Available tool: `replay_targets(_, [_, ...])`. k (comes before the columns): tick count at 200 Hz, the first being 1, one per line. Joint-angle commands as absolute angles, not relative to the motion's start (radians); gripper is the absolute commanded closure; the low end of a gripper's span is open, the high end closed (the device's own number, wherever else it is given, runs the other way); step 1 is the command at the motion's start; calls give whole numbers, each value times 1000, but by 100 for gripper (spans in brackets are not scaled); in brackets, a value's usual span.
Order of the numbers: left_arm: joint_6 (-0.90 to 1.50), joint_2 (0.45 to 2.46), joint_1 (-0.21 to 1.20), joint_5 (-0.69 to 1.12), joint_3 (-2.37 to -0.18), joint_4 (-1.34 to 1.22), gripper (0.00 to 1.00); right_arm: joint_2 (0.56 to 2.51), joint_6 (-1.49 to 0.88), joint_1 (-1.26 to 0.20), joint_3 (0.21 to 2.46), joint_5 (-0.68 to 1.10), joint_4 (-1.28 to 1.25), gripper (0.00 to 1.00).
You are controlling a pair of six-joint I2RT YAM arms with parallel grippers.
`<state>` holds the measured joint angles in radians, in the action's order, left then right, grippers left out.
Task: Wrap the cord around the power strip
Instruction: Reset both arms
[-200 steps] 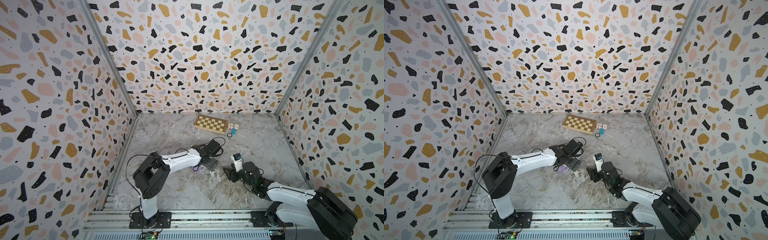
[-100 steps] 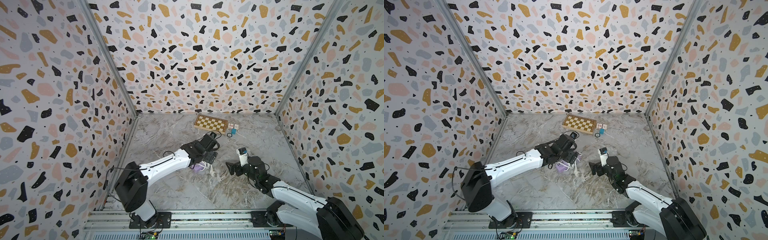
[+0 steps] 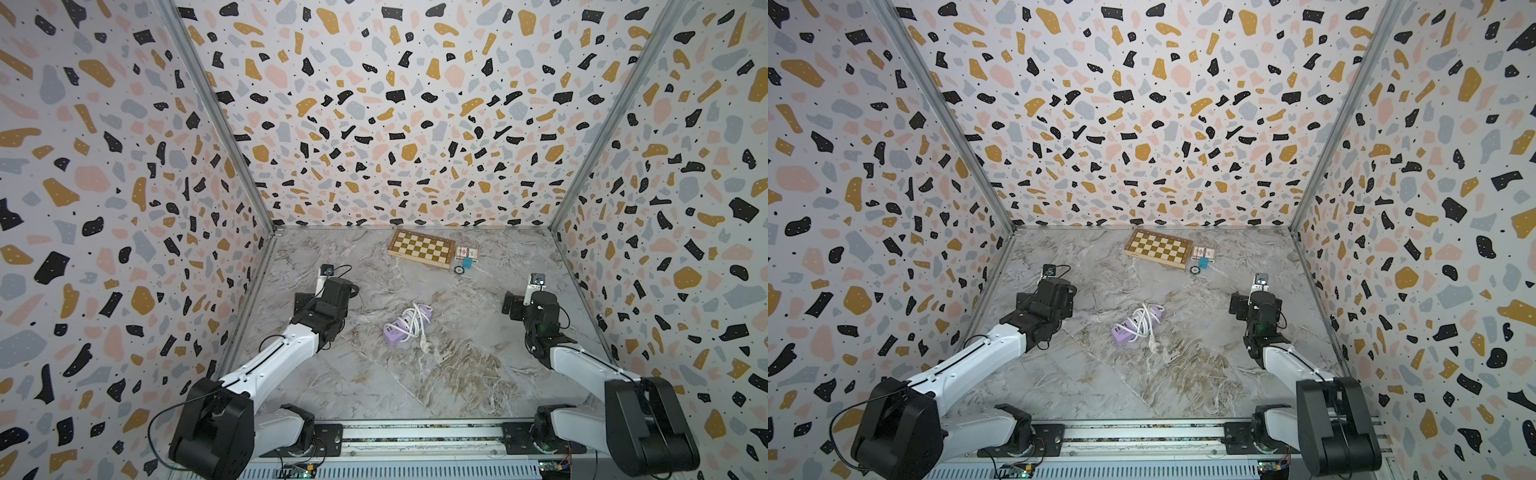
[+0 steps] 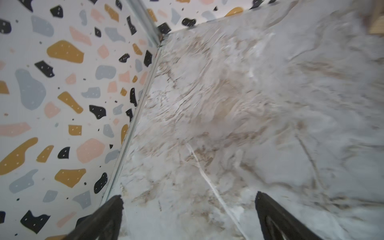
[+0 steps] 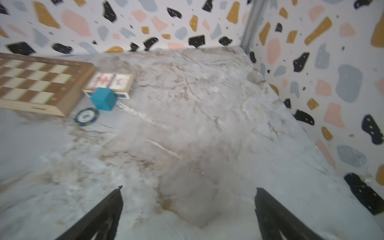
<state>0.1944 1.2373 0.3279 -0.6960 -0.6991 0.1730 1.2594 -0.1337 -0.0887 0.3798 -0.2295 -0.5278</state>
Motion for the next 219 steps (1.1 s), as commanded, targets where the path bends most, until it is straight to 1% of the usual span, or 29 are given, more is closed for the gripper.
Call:
replay_targets(1, [201, 1256, 220, -670, -615, -99, 1, 1284, -96, -80, 267, -178, -843, 0])
replay_targets(4, [207, 1264, 204, -664, -598, -138, 1, 1289, -89, -79, 251, -175, -901, 0])
replay_targets(15, [230, 1282, 151, -613, -563, -234, 1, 1297, -44, -78, 240, -144, -971, 0])
replay_targets(23, [183, 1306, 122, -552, -545, -308, 1, 1318, -10, -77, 215, -111, -1060, 0])
replay_targets(42, [123, 1377, 107, -591, -481, -540, 1, 1412, 17, -70, 166, -6, -1230, 0])
replay_targets(50, [122, 1382, 88, -504, -456, -570, 1, 1460, 38, -70, 146, 38, -1307, 0])
replay_targets(56, [112, 1401, 84, -472, -443, -610, 1, 1483, 50, -69, 141, 65, -1380, 0])
replay_targets(62, [75, 1419, 84, -454, -428, -677, 1, 1471, 62, -70, 164, 86, -1319, 0])
replay_targets(68, [66, 1415, 84, -418, -426, -672, 1, 1462, 73, -69, 192, 111, -1227, 0])
replay_targets(78, [58, 1397, 83, -362, -414, -665, 1, 1480, 79, -65, 187, 136, -1265, 0])
replay_targets(92, [39, 1411, 83, -297, -336, -813, 1, 1473, 77, -66, 183, 129, -1256, 0])
replay_targets(104, [14, 1470, 82, -304, -296, -974, 1, 1472, 65, -65, 201, 113, -1222, 0])
replay_targets(123, [35, 1425, 83, -291, -322, -845, 1, 1477, 35, -63, 220, 51, -1196, 0])
replay_targets(140, [19, 1457, 82, -302, -301, -942, 1, 1479, 34, -64, 221, 46, -1197, 0])
replay_targets(158, [30, 1443, 82, -296, -310, -898, 1, 1480, 35, -65, 222, 46, -1195, 0])
replay_targets(219, [25, 1449, 83, -300, -304, -922, 1, 1491, 40, -71, 236, 38, -1179, 0])
